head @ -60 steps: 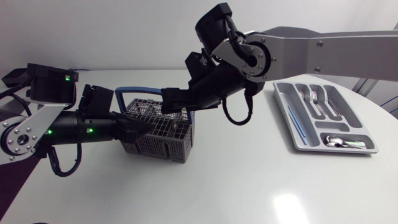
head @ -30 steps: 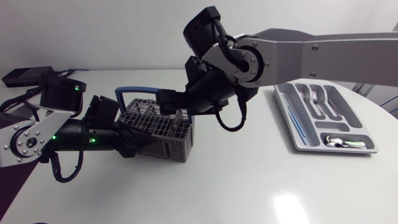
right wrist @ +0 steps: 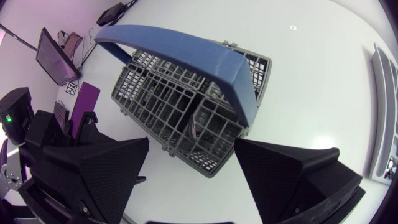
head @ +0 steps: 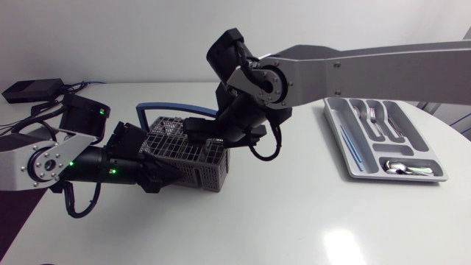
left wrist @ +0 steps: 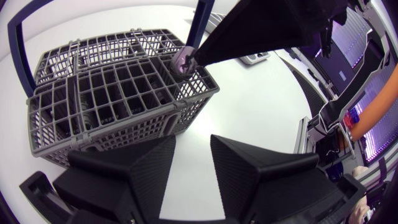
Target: Unload the cutlery basket into the drawer organizer.
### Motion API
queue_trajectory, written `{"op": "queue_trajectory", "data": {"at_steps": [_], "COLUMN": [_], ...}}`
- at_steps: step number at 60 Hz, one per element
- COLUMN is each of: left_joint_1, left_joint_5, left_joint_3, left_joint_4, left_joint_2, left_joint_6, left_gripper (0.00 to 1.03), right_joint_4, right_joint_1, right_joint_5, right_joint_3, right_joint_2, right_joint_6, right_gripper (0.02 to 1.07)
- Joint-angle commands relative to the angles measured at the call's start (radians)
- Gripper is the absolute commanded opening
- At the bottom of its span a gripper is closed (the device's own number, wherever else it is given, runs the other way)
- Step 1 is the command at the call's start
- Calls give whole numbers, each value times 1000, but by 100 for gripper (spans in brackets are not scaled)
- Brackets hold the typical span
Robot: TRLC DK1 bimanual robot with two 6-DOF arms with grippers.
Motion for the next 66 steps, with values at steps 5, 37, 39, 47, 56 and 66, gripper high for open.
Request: {"op": "queue_trajectory", "data": {"at_steps": [5,37,39,47,56,66], "left_joint_1": [9,7,7,7,9,7], "left_joint_5": [18,18,19,24,25,27], "left_joint_3": [29,45,45,47,49,50], "left_joint_4": [-8,-28,-30,-28,-28,-28], "left_joint_2": [20,28,28,29,35,37], "left_joint_6": [27,42,44,48,56,56], "left_gripper": [42,42,42,42,42,42], "right_joint_4": [-14,-12,-12,-9,-4,5], "right_joint_1": [7,15,15,15,15,16], "right_joint_5": [-6,-18,-18,-14,-4,11], "right_joint_3": [24,40,40,42,42,42], "right_joint_2": [18,51,52,57,57,60], "right_joint_6": [32,47,47,47,46,44], "right_gripper": [100,90,87,80,71,64]}}
